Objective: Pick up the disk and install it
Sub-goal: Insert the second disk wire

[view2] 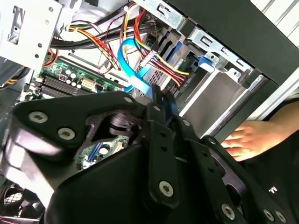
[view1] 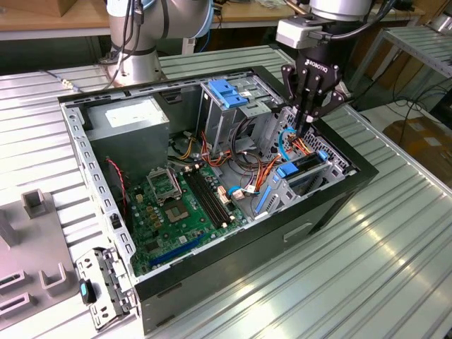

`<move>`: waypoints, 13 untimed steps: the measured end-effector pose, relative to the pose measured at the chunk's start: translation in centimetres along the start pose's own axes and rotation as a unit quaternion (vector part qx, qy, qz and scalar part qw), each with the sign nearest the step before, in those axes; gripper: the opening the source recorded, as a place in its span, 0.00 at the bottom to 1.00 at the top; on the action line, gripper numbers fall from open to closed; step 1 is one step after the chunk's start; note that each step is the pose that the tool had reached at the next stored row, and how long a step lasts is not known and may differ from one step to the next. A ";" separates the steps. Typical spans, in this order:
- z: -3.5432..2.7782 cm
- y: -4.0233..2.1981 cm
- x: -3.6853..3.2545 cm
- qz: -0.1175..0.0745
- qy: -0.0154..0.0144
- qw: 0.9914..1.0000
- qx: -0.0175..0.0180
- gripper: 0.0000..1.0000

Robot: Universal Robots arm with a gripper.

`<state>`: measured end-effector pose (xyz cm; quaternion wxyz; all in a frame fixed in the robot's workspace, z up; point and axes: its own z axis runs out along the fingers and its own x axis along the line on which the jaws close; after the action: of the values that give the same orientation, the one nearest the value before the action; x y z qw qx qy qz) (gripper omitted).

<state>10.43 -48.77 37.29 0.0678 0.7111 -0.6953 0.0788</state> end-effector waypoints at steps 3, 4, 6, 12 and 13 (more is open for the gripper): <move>0.07 -0.01 -0.01 0.000 0.003 1.000 0.000 0.24; 0.08 0.00 -0.01 0.000 0.004 1.000 0.000 0.24; 0.10 -0.01 -0.02 0.000 0.005 1.000 0.000 0.24; 0.30 -0.02 -0.06 0.000 0.005 1.000 0.000 0.16; 0.35 -0.02 -0.01 0.000 0.005 1.000 0.000 0.16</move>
<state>10.45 -48.84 36.95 0.0711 0.7108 -0.6950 0.0820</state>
